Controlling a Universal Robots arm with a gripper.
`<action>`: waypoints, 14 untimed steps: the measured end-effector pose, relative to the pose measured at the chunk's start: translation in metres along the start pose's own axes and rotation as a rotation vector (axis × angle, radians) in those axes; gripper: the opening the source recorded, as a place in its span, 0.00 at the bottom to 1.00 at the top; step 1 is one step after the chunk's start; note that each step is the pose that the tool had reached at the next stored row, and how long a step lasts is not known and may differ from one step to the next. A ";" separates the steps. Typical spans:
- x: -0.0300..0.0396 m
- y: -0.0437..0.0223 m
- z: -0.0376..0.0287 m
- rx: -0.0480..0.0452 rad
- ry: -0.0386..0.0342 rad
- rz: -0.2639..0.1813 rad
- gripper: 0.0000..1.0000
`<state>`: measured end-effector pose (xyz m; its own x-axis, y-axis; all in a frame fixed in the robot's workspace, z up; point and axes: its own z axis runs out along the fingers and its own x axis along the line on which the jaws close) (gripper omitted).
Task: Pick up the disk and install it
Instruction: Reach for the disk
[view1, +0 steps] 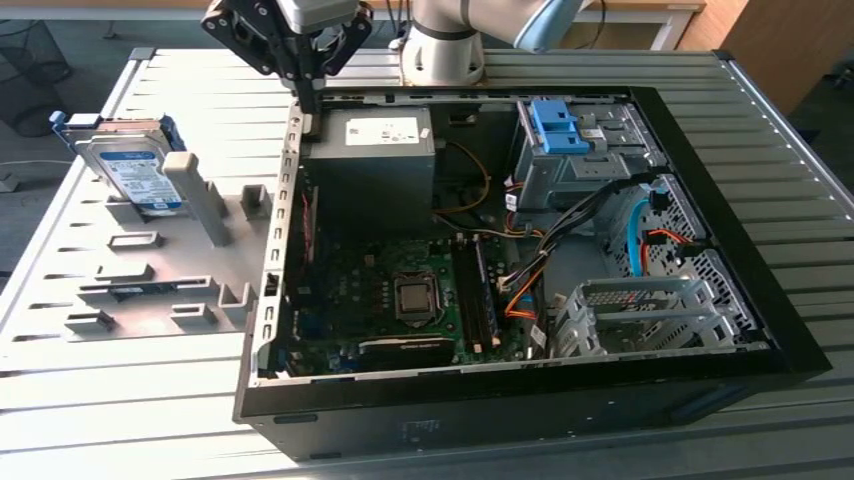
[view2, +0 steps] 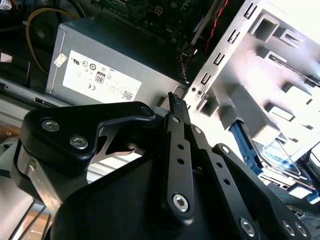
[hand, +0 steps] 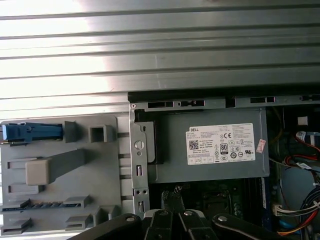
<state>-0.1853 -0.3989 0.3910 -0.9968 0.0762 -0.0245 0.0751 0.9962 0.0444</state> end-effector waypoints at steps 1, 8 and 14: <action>0.0005 0.0000 0.0000 0.0000 0.0000 0.000 0.11; 0.0036 -0.0003 0.0001 0.0000 0.0000 0.000 0.11; 0.0066 -0.0005 0.0001 0.0000 0.0000 0.000 0.11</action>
<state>-0.1918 -0.3989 0.3907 -0.9968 0.0762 -0.0245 0.0751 0.9962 0.0444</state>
